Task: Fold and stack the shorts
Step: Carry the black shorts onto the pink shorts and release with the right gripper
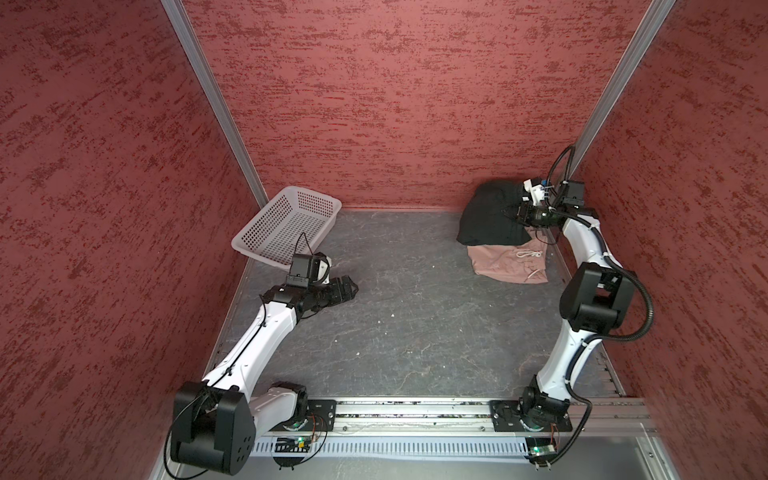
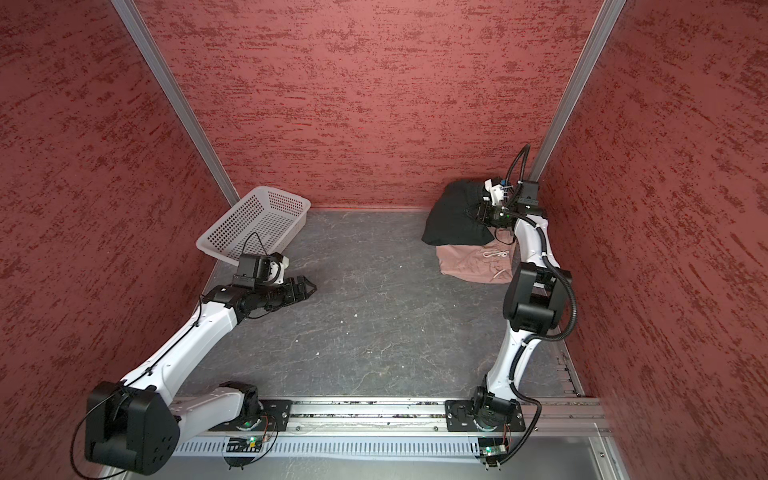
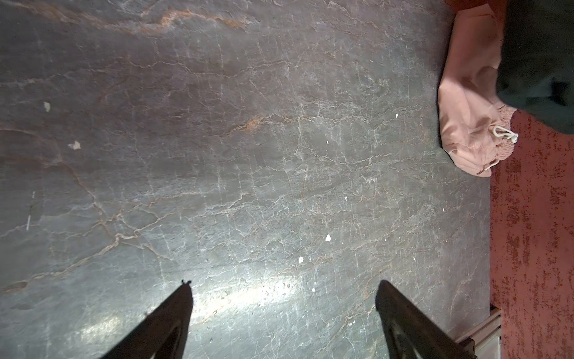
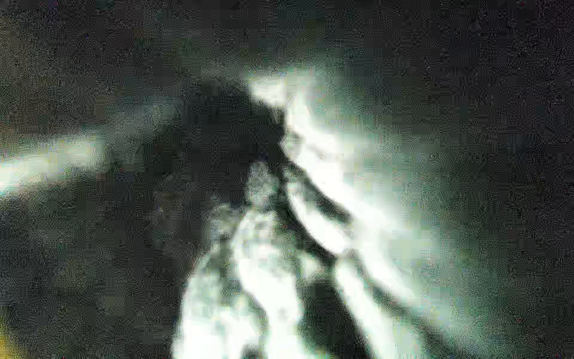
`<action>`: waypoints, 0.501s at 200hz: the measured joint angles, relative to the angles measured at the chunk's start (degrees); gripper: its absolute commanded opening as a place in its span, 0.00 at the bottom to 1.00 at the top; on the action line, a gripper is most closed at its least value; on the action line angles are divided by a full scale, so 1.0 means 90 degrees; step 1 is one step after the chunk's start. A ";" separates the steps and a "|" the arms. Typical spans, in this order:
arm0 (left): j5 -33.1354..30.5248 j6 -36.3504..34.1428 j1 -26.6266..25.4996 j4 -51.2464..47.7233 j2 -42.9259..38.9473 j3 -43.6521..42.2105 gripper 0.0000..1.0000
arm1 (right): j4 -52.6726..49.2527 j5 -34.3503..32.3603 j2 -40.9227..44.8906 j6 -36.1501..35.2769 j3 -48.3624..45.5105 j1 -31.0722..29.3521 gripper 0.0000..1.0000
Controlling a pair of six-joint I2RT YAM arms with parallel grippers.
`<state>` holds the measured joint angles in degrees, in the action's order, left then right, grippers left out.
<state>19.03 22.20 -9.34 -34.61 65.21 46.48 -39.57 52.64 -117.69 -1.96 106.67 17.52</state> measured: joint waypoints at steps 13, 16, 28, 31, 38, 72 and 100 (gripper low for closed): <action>0.0002 -0.0010 0.0019 -0.0029 -0.0044 0.0000 0.92 | -0.0260 -0.0053 -0.0160 -0.0255 -0.0036 0.0182 0.00; 0.0002 -0.0012 0.0022 -0.0034 -0.0049 0.0002 0.92 | -0.0304 -0.0063 -0.0187 -0.0304 -0.0049 0.0221 0.00; 0.0007 -0.0022 0.0022 -0.0061 -0.0036 0.0015 0.92 | -0.0427 -0.0061 -0.0347 -0.0457 -0.0083 0.0435 0.00; 0.0015 -0.0022 0.0022 -0.0068 -0.0024 0.0019 0.92 | -0.0444 -0.0049 -0.0384 -0.0478 -0.0083 0.0488 0.00; 0.0019 -0.0024 0.0027 -0.0107 0.0019 0.0053 0.92 | -0.0471 -0.0012 -0.0488 -0.0532 -0.0083 0.0619 0.00; 0.0027 -0.0058 0.0034 -0.0155 0.0277 0.0250 0.99 | -0.0476 -0.0221 -0.1076 -0.0512 -0.0270 0.1197 0.54; 0.0002 -0.0117 0.0034 -0.0158 0.0333 0.0389 0.99 | -0.0350 -0.0826 -0.1224 -0.0257 -0.0435 0.1367 0.73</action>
<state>19.05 21.15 -9.04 -36.03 68.20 49.98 -42.72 45.21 -128.70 -4.27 102.76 29.82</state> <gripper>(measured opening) 0.993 0.677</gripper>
